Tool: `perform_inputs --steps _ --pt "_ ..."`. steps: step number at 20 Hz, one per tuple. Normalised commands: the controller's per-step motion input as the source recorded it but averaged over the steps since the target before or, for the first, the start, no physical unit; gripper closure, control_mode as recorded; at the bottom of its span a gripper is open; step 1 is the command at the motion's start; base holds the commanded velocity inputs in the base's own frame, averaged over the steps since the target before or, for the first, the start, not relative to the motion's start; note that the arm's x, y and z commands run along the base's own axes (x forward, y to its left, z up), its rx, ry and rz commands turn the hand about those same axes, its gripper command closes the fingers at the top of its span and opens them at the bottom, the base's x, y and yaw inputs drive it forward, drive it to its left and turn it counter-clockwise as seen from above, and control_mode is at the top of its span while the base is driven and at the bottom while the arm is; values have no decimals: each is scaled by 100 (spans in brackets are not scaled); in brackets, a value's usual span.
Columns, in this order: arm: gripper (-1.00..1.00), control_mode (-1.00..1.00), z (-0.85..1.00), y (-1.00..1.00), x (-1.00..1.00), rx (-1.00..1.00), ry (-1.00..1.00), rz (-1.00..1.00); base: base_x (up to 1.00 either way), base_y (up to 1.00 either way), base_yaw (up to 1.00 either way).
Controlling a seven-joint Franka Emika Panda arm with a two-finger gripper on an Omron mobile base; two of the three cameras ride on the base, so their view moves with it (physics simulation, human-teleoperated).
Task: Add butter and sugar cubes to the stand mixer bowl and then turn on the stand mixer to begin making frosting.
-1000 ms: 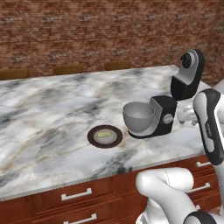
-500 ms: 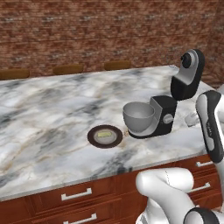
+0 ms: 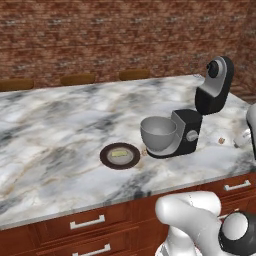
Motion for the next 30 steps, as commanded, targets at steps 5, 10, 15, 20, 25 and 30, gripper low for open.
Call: perform_inputs --steps 5,10,15,20,25,30 --pt "-100 -100 -5 -58 12 2 0 10 0 0 0" --pt "-100 -100 -12 -29 23 0 1 11 0 0 0" --pt "-100 -100 -26 -14 31 1 -6 12 0 0 0" --pt "-100 -100 -36 -4 25 1 -17 11 0 0 0" --pt "-100 -100 -32 -8 18 2 -20 9 0 0 0" --pt "-100 -100 -20 -18 12 5 -20 10 0 0 0"
